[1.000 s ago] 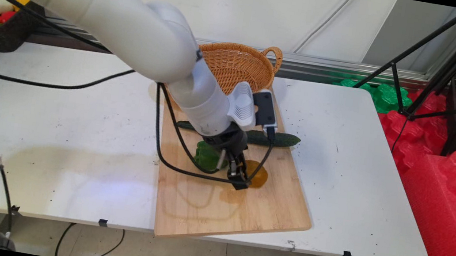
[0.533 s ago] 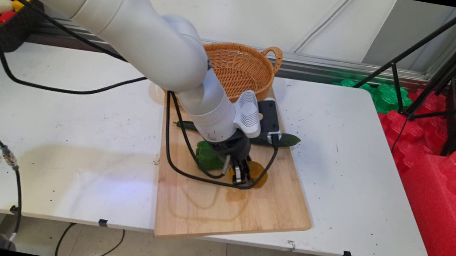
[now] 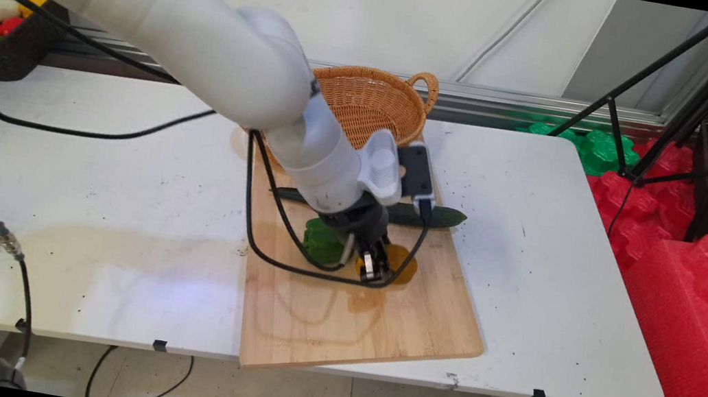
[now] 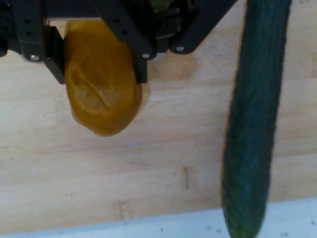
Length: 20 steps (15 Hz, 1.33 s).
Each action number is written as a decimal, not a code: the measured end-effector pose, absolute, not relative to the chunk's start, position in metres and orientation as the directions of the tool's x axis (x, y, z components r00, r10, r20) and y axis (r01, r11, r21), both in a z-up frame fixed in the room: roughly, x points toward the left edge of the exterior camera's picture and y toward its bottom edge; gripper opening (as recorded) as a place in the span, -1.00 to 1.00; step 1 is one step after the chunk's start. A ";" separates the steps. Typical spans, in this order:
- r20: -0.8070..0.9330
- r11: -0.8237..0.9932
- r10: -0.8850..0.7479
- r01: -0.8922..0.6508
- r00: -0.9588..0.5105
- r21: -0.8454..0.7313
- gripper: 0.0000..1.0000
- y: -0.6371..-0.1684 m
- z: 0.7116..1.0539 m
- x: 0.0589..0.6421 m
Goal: Place the picked object in the vegetable basket
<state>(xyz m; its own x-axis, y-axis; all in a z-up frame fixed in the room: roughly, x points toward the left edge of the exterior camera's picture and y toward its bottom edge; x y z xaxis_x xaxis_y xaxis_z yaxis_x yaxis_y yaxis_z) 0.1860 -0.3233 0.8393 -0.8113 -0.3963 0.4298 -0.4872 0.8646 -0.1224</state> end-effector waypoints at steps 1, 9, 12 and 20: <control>0.440 0.863 -0.395 -0.490 -0.807 -0.124 -1.00 -0.322 0.846 0.188; 0.576 0.781 -0.421 -0.603 -0.701 -0.164 -1.00 -0.319 0.943 0.225; 0.611 0.718 -0.447 -0.669 -0.653 -0.190 -1.00 -0.336 0.968 0.247; 0.628 0.577 -0.523 -0.781 -0.577 -0.238 -1.00 -0.405 0.974 0.288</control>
